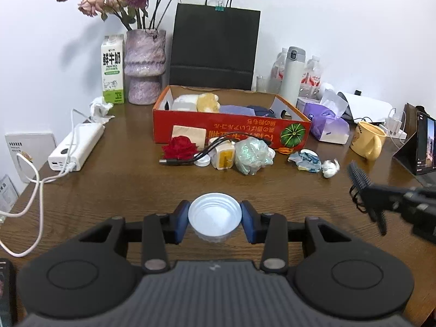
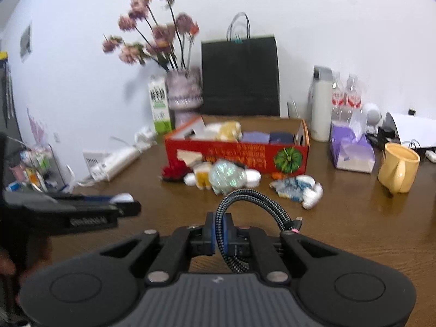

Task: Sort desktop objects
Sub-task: 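Carry the cap and braided cable into the box while both tools release them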

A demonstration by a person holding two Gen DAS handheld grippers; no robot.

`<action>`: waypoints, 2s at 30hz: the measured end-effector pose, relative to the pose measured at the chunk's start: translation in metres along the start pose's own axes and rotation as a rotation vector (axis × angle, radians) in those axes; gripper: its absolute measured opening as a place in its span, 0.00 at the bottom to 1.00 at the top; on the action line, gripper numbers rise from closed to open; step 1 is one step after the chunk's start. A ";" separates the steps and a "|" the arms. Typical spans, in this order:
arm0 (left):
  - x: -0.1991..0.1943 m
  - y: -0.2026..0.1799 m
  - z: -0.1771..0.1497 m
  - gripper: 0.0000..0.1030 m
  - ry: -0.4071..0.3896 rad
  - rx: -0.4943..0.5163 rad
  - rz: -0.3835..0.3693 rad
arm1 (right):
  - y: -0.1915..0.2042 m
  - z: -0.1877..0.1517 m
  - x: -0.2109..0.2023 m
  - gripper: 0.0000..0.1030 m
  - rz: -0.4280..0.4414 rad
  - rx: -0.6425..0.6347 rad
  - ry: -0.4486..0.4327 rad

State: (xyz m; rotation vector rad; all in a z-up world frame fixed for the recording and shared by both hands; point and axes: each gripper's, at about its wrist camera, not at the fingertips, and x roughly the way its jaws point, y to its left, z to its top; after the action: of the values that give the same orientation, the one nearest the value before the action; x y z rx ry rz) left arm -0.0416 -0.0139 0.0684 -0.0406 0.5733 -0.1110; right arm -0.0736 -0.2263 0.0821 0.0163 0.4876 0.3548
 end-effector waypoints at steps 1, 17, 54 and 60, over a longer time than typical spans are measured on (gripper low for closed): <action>-0.001 0.000 0.000 0.40 -0.001 -0.001 -0.001 | 0.002 0.001 -0.003 0.04 0.004 -0.010 -0.007; 0.016 -0.008 0.053 0.40 -0.073 0.002 0.009 | -0.003 0.028 0.016 0.04 -0.004 -0.018 -0.045; 0.291 0.033 0.167 0.77 0.284 0.159 0.011 | -0.123 0.151 0.322 0.66 -0.142 -0.017 0.278; 0.283 0.030 0.167 0.79 0.281 0.100 0.005 | -0.127 0.126 0.315 0.70 -0.229 -0.111 0.188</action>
State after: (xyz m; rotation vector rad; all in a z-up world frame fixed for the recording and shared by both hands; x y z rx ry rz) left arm 0.2878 -0.0161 0.0540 0.0743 0.8471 -0.1418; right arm 0.2861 -0.2307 0.0374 -0.1806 0.6488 0.1582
